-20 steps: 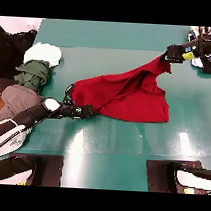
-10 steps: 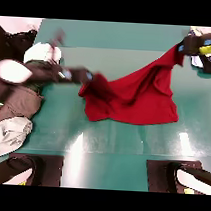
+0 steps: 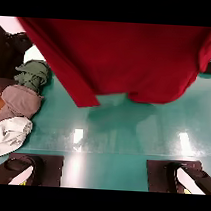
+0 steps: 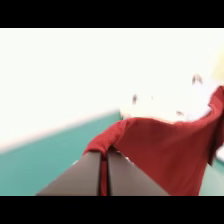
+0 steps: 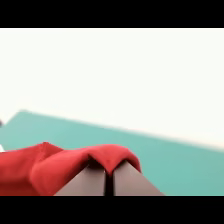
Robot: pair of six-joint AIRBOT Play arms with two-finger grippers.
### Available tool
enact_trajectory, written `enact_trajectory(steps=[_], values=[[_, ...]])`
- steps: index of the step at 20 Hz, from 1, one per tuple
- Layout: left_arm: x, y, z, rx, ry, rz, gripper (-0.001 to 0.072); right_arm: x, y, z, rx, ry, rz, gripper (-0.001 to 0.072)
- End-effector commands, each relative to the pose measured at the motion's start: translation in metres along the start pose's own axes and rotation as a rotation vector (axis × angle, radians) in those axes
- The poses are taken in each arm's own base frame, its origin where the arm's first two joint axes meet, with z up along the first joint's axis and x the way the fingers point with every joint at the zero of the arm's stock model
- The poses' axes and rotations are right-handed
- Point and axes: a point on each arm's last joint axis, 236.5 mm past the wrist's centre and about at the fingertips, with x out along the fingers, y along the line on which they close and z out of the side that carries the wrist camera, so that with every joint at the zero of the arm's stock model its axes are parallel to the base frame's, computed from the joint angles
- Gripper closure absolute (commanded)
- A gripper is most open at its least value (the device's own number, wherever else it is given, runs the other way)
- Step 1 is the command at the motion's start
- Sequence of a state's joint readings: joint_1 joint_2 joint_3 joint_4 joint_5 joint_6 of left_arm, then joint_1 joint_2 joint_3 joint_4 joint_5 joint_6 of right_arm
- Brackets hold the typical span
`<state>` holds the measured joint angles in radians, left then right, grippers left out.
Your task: Fold the shirts.
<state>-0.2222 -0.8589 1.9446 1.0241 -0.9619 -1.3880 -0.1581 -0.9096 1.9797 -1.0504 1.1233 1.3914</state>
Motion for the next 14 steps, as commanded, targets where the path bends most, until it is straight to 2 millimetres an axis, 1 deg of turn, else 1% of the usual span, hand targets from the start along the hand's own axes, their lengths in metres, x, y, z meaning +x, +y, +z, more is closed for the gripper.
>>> enact_trajectory(steps=[1,2,4,5,6,7,9,10,11,12,13,14], values=[[-0.04,-0.021,0.057,0.088,-0.139,0.009,0.0683,-0.06,0.019,0.059,-0.096,-0.186,-0.049,0.0698],[-0.042,-0.022,0.06,0.091,-0.151,0.009,0.0683,-0.066,0.016,0.063,-0.107,-0.202,-0.076,0.0698],[-0.042,-0.022,0.06,0.091,-0.15,0.01,0.0684,-0.072,0.006,0.065,-0.117,-0.207,-0.134,0.0699],[-0.038,-0.017,0.056,0.09,-0.137,0.019,0.0684,-0.069,-0.001,0.061,-0.113,-0.19,-0.155,0.0699],[-0.032,-0.011,0.048,0.086,-0.115,0.032,0.0683,-0.061,-0.01,0.054,-0.102,-0.156,-0.168,0.0699],[-0.023,-0.001,0.034,0.08,-0.077,0.054,0.0683,-0.049,-0.016,0.042,-0.082,-0.106,-0.155,0.0699],[-0.001,0.036,-0.014,0.032,0.057,0.146,0.0684,-0.013,-0.02,0.003,0.003,0.045,-0.061,0.0699],[0.01,0.059,-0.048,0.011,0.15,0.203,0.0684,0.008,-0.025,-0.024,0.073,0.145,-0.005,0.0699],[0.021,0.084,-0.087,-0.007,0.258,0.267,0.0683,0.028,-0.031,-0.051,0.141,0.245,0.034,0.0699],[0.028,0.104,-0.124,-0.03,0.359,0.315,0.0683,0.048,-0.041,-0.083,0.195,0.356,0.058,0.0699],[0.037,0.121,-0.163,-0.049,0.458,0.345,0.0684,0.068,-0.048,-0.114,0.238,0.444,0.077,0.0699],[0.048,0.133,-0.205,-0.077,0.556,0.353,0.0683,0.09,-0.054,-0.148,0.296,0.523,0.097,0.0699]])
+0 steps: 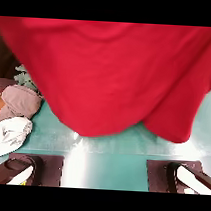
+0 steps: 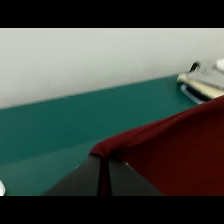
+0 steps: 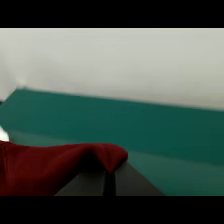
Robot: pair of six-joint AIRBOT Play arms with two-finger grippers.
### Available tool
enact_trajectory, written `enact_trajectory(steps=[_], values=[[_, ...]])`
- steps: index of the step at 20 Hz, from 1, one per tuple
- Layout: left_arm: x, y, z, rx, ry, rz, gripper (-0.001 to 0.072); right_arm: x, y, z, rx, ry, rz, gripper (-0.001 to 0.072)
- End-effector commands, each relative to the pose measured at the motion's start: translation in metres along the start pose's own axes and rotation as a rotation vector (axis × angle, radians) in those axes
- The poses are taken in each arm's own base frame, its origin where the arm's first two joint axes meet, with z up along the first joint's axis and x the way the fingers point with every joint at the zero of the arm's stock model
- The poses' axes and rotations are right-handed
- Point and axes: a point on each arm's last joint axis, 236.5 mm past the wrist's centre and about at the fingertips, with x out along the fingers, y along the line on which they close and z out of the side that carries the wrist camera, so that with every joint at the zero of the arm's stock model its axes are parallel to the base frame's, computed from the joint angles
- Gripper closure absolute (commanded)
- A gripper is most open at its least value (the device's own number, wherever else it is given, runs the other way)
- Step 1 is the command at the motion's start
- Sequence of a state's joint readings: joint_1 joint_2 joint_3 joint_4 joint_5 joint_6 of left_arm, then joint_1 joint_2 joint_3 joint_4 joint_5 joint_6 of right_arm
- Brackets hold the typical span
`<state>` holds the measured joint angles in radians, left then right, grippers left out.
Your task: Fold the shirts.
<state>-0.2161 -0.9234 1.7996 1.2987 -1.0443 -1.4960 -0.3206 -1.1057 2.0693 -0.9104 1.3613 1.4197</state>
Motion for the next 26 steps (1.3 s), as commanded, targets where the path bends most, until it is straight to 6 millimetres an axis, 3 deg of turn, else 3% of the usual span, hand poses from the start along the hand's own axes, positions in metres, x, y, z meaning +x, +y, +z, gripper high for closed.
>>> enact_trajectory(steps=[1,3,5,8,10,11,12,13,15,17,18,19,22,26], values=[[0.075,0.048,-0.121,-0.05,0.342,0.111,0.0683,0.089,-0.024,-0.089,0.181,0.318,0.111,0.0699],[0.119,0.063,-0.185,-0.083,0.487,0.119,0.0683,0.143,-0.041,-0.137,0.267,0.418,0.12,0.0698],[0.161,0.078,-0.237,-0.104,0.582,0.133,0.0683,0.189,-0.064,-0.181,0.31,0.474,0.071,0.0698],[0.206,0.095,-0.291,-0.151,0.644,0.158,0.0672,0.235,-0.083,-0.225,0.36,0.517,0.038,0.0697],[0.219,0.102,-0.305,-0.189,0.644,0.18,0.014,0.248,-0.093,-0.236,0.379,0.524,0.026,0.0691],[0.22,0.109,-0.304,-0.206,0.637,0.196,0.0155,0.251,-0.099,-0.237,0.388,0.518,0.017,0.0578],[0.219,0.116,-0.301,-0.211,0.628,0.207,0.0158,0.25,-0.107,-0.235,0.395,0.507,0.004,0.0276],[0.214,0.127,-0.295,-0.22,0.622,0.226,0.0158,0.246,-0.115,-0.23,0.407,0.492,-0.006,0.0204],[0.194,0.153,-0.28,-0.242,0.636,0.274,0.0158,0.227,-0.126,-0.223,0.415,0.494,-0.023,0.0227],[0.161,0.181,-0.275,-0.255,0.685,0.336,0.0158,0.196,-0.123,-0.223,0.372,0.556,-0.001,0.0412],[0.144,0.192,-0.278,-0.251,0.727,0.35,0.0158,0.18,-0.119,-0.227,0.349,0.6,0.019,0.0458],[0.126,0.199,-0.286,-0.251,0.788,0.36,0.0158,0.164,-0.111,-0.231,0.33,0.65,0.044,0.0458],[0.074,0.202,-0.346,-0.336,1.02,0.356,0.0159,0.132,-0.092,-0.234,0.309,0.729,0.085,0.0458],[0.036,0.147,-0.439,-0.488,1.162,0.21,0.0159,0.121,-0.075,-0.228,0.289,0.686,0.084,0.0458]])
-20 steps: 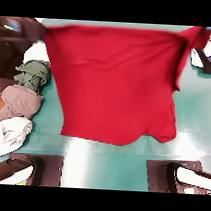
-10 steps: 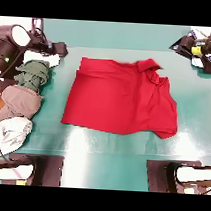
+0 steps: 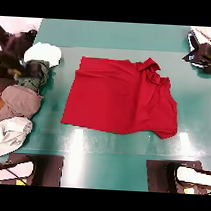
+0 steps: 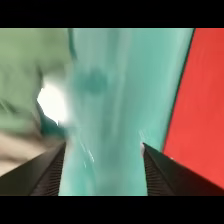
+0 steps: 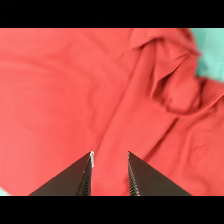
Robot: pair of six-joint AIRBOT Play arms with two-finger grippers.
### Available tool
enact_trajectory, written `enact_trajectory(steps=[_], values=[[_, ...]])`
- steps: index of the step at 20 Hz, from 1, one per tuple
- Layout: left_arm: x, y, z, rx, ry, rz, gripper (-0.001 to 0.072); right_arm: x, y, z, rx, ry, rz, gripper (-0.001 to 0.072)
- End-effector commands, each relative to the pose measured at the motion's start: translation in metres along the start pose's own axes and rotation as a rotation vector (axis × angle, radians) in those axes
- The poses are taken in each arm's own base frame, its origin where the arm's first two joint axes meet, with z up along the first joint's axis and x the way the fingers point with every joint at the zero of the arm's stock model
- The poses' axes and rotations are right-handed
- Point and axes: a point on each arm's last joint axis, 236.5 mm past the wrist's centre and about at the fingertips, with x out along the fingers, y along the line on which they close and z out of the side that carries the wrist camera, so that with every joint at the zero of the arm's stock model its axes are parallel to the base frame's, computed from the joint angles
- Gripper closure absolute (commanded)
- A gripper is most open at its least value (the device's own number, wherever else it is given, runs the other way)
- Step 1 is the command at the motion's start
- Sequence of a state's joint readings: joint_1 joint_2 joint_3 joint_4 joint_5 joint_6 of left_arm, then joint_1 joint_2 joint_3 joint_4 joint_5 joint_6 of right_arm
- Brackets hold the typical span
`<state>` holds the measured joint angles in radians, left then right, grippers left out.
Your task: Fold the shirts.
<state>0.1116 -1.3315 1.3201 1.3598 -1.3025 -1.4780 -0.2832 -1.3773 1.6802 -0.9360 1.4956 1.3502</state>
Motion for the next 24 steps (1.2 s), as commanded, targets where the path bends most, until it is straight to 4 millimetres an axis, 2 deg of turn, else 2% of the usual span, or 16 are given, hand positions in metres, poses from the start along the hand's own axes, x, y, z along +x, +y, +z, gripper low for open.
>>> enact_trajectory(steps=[1,4,7,9,11,16,17,18,19,22,24], values=[[0.041,-0.02,-0.079,-0.058,0.124,-0.151,0.0159,-0.007,0.014,-0.021,-0.017,0.016,0.007,0.0459],[0.062,-0.047,-0.127,-0.087,0.168,-0.281,0.0159,-0.002,0.012,-0.039,0.014,0.012,0.004,0.0459],[0.08,-0.051,-0.162,-0.125,0.237,-0.308,0.0158,0.003,0.011,-0.057,0.041,0.02,0.004,0.0459],[0.088,-0.052,-0.169,-0.152,0.241,-0.314,0.0159,0.004,0.012,-0.065,0.049,0.021,0.003,0.0459],[0.092,-0.056,-0.169,-0.171,0.226,-0.331,0.0159,0.001,0.014,-0.066,0.045,0.011,0.0,0.0458],[0.097,-0.083,-0.174,-0.073,0.232,-0.343,0.0177,-0.011,0.021,-0.053,0.013,-0.032,-0.005,0.0458],[0.099,-0.087,-0.173,-0.065,0.222,-0.341,0.037,-0.014,0.023,-0.052,0.007,-0.033,-0.005,0.0459],[0.099,-0.089,-0.171,-0.069,0.214,-0.344,0.06,-0.015,0.024,-0.054,0.003,-0.025,-0.003,0.0459],[0.098,-0.091,-0.168,-0.078,0.207,-0.353,0.0676,-0.016,0.024,-0.057,0.001,-0.011,-0.003,0.0459],[0.083,-0.097,-0.16,-0.044,0.22,-0.367,0.0684,-0.013,0.008,-0.081,0.024,0.077,-0.052,0.0474],[0.064,-0.1,-0.147,0.012,0.199,-0.369,0.0684,-0.007,-0.02,-0.112,0.094,0.151,-0.119,0.0474]])
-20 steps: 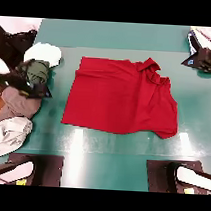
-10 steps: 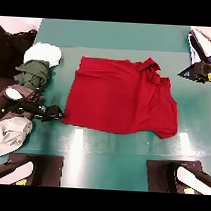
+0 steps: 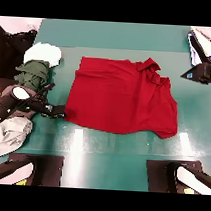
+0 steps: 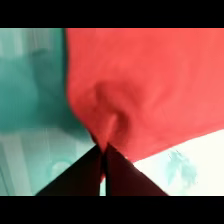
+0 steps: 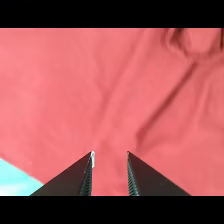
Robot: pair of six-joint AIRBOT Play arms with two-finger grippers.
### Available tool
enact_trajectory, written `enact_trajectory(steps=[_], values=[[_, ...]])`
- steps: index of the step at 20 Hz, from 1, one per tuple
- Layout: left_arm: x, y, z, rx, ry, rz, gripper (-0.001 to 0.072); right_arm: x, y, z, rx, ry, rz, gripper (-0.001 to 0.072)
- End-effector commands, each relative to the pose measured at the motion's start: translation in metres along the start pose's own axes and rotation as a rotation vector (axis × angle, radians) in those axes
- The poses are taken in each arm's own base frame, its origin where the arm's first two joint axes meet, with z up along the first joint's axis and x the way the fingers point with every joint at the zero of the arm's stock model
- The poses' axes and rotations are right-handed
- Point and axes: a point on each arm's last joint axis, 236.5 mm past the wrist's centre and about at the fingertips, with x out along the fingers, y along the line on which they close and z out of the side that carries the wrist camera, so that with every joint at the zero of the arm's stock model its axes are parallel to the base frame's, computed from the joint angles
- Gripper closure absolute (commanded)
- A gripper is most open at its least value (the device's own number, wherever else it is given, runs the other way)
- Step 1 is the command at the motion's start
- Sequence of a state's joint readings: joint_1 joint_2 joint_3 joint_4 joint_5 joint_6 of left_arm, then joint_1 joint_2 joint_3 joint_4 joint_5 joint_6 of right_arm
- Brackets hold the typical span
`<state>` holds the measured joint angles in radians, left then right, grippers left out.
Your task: Fold the shirts.
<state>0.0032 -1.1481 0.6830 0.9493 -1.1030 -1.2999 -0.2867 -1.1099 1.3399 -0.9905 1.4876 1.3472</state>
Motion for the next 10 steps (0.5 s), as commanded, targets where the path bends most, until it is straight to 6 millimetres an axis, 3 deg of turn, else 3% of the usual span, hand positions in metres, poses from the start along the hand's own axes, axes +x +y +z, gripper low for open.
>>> enact_trajectory(steps=[1,5,7,10], values=[[-0.028,-0.016,0.01,0.087,-0.022,0.014,0.0684,0.012,-0.042,-0.05,0.093,0.131,-0.107,0.0474],[-0.058,-0.028,0.021,0.161,-0.117,0.043,0.0684,0.031,-0.109,-0.14,0.29,0.256,-0.229,0.0466],[-0.059,-0.029,0.02,0.16,-0.116,0.04,0.0683,0.041,-0.121,-0.179,0.423,0.3,-0.206,0.0263],[-0.059,-0.03,0.022,0.159,-0.124,0.038,0.0683,0.057,-0.129,-0.225,0.546,0.371,-0.185,0.0263]])
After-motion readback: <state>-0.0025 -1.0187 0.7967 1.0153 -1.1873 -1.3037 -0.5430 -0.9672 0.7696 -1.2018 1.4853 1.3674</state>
